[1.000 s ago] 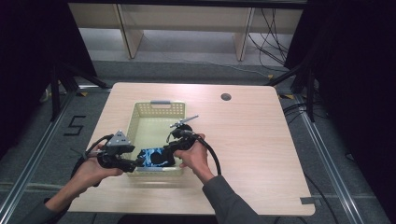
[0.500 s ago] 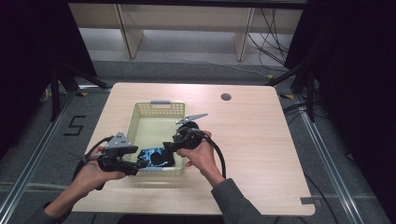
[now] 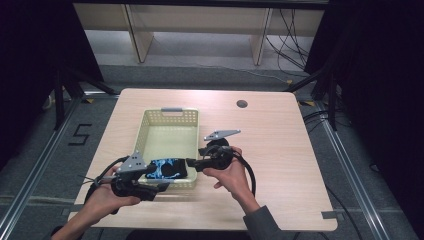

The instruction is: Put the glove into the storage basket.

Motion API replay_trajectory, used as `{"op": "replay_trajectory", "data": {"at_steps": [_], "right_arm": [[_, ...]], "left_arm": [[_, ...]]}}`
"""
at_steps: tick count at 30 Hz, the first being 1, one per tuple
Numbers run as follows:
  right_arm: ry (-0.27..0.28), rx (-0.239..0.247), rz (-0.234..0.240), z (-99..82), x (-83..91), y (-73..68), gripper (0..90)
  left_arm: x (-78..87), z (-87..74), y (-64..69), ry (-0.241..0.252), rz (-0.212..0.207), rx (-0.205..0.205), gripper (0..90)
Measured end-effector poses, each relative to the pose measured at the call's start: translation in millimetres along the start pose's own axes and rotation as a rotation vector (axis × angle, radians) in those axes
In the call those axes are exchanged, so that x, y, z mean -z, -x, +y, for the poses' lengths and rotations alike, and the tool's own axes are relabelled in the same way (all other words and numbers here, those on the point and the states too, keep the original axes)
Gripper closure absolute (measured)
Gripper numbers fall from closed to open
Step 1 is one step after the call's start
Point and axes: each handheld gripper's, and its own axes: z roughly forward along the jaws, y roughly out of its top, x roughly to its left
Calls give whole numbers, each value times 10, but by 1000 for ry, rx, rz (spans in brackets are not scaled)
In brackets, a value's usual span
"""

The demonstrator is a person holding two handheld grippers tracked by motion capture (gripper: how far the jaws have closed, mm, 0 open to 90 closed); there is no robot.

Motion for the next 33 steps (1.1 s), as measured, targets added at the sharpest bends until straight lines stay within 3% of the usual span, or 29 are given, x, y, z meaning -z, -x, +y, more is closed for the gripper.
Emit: {"op": "replay_trajectory", "data": {"at_steps": [2,4,9,10,12,16,19,20,21,22,27,29,30,31,33], "right_arm": [[10,-11,0,-28,40,14,373],[17,-16,2,-50,79,25,372],[22,-2,-17,-105,152,21,368],[31,47,-32,-115,149,49,366],[26,32,-31,-143,161,38,366],[18,32,-36,-184,199,42,363],[22,6,-26,-227,230,22,361],[28,35,-26,-241,236,43,360],[26,1,-21,-263,251,22,359],[33,12,-31,-279,265,31,358],[41,13,-37,-352,315,17,356],[46,38,-42,-379,315,31,354],[46,13,-35,-394,316,14,354],[42,19,-37,-405,316,17,353],[35,31,-52,-419,331,12,352]], "left_arm": [[-16,1,31,-9,-10,-13,269],[-47,-5,78,11,-21,-4,265],[-108,-33,184,5,-59,-18,259],[-118,-39,203,0,-61,-25,259],[-145,-47,251,15,-79,-9,257],[-165,-59,301,24,-78,-9,257],[-177,-76,318,35,-83,-13,256],[-181,-85,324,37,-87,2,255],[-180,-89,323,41,-89,-1,254],[-192,-100,335,55,-93,18,254],[-221,-128,343,37,-93,17,250],[-232,-127,349,43,-101,31,250],[-232,-128,351,42,-99,26,250],[-235,-131,368,44,-101,38,250],[-234,-137,377,51,-98,20,249]]}}
